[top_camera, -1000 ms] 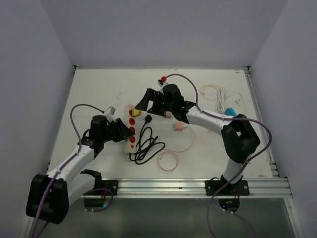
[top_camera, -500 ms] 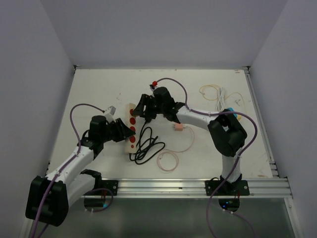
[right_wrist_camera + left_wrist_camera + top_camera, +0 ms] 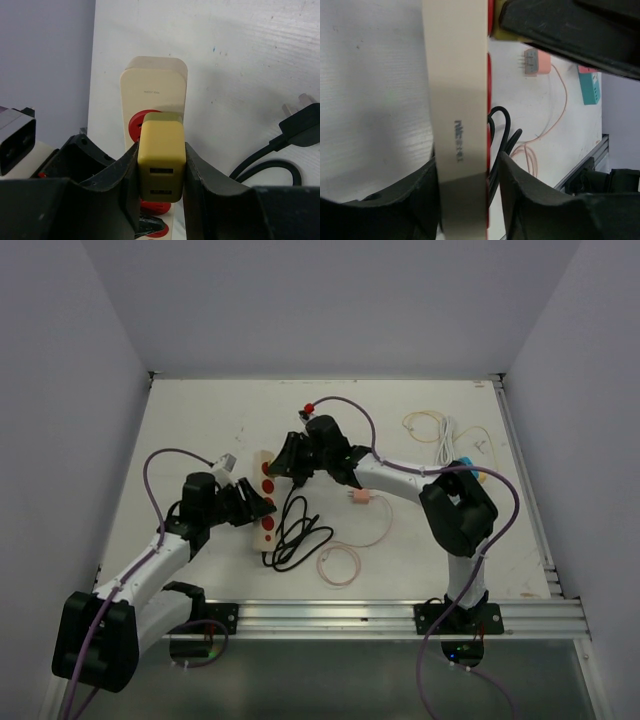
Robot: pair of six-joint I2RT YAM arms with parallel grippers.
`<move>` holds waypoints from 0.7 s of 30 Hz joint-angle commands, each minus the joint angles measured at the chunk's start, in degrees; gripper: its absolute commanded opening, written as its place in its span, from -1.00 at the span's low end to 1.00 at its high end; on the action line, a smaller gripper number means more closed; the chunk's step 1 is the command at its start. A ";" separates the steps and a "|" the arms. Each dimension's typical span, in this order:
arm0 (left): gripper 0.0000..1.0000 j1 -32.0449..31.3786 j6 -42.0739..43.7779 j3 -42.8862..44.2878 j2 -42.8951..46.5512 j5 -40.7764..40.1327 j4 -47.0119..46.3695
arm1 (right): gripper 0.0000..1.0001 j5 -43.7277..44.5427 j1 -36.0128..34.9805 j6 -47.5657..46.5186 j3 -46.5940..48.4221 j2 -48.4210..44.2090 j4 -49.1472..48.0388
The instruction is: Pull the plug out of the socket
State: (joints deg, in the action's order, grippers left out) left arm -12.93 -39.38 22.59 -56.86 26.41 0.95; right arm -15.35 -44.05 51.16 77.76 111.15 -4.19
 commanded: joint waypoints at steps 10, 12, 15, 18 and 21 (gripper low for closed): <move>0.33 -0.34 -0.35 2.02 -3.25 2.42 -10.35 | -1.00 -1.08 -4.20 2.02 -1.38 -3.05 -1.26; 0.28 -0.43 -0.35 2.02 -3.52 1.89 -10.27 | -1.00 -1.17 -4.46 2.54 -1.12 -3.05 -1.44; 0.14 -0.43 -0.35 1.85 -3.96 0.22 -10.00 | -1.00 -1.52 -4.99 2.81 -0.59 -3.05 -1.53; -0.25 -0.43 -0.53 1.67 -4.22 -1.01 -10.00 | -1.00 -1.78 -5.69 2.81 -0.33 -2.96 -1.18; -0.89 -0.43 -0.70 1.58 -4.57 -2.68 -9.04 | -1.00 -1.61 -6.13 2.72 -0.50 -3.14 -0.48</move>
State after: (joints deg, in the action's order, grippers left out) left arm -12.84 -40.03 22.61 -61.34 24.21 -2.46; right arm -13.82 -47.27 51.70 76.31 111.09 -3.55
